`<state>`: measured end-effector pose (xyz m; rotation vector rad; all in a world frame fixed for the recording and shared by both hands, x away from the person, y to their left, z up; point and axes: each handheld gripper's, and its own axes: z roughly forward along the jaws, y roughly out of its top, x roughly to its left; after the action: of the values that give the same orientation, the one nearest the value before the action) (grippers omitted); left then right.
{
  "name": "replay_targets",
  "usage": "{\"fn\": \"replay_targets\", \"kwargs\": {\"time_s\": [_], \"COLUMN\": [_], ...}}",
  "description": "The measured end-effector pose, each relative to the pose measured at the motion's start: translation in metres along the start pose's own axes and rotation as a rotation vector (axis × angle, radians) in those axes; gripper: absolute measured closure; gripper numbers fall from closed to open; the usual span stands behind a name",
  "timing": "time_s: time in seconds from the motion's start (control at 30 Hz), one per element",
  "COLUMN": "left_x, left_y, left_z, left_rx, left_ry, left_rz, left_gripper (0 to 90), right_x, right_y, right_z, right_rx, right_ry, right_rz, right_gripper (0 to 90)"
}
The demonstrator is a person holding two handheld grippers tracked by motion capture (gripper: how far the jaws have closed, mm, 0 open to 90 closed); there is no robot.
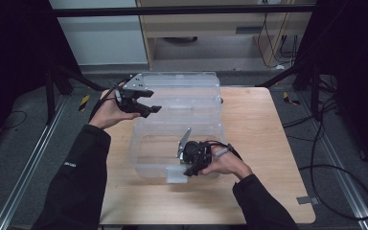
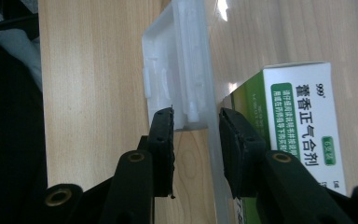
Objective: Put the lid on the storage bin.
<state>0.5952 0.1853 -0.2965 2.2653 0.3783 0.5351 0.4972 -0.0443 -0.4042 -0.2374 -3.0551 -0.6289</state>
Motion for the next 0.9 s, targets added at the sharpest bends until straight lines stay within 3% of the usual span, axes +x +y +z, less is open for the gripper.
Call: {"fn": "replay_targets", "kwargs": {"time_s": [0.37, 0.9], "left_x": [0.005, 0.01], "left_y": [0.009, 0.01], "left_z": [0.012, 0.033], "left_rx": [0.067, 0.16], "left_ry": [-0.026, -0.018], "left_rz": [0.079, 0.169], "left_gripper": [39.9, 47.2], "right_x": [0.0, 0.0], "right_y": [0.0, 0.0], "right_z": [0.0, 0.0], "right_rx": [0.0, 0.004], "right_ry": [-0.002, -0.002], "right_rz": [-0.006, -0.006], "right_gripper": [66.9, 66.9]}}
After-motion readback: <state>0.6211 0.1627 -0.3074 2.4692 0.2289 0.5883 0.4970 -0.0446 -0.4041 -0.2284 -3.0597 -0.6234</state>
